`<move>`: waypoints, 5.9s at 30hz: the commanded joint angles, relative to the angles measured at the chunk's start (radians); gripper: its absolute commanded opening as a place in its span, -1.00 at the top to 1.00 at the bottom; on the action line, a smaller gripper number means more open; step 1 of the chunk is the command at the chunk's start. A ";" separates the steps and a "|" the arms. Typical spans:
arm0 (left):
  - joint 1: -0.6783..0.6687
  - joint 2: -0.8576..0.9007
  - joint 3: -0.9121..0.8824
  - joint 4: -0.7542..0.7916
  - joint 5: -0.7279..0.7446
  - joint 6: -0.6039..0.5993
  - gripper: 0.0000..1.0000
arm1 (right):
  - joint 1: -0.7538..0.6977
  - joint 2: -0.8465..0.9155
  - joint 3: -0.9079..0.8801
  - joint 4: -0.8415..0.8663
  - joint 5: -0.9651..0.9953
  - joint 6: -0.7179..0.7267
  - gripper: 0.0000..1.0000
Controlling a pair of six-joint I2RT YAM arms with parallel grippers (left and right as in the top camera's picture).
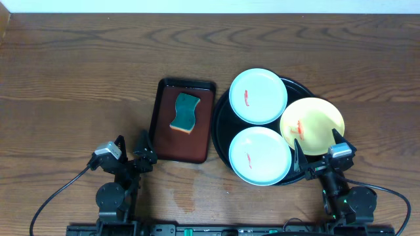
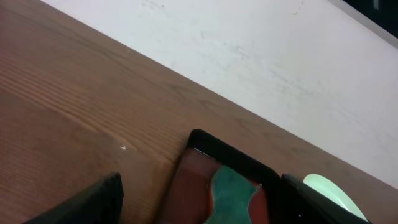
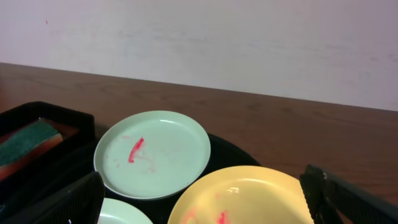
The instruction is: Clean dirty plates on tray and stack at the side
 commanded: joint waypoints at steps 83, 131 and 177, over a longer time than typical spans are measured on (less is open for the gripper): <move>0.004 0.000 -0.008 -0.048 -0.021 0.020 -0.59 | 0.010 -0.001 -0.004 0.001 0.005 -0.008 -0.98; 0.003 0.228 0.420 -0.120 0.280 0.009 -0.59 | 0.010 0.209 0.426 0.016 -0.187 -0.018 -0.98; -0.293 1.940 1.275 -0.718 -0.022 0.194 0.04 | 0.038 1.284 1.212 -0.892 -0.488 0.135 -0.98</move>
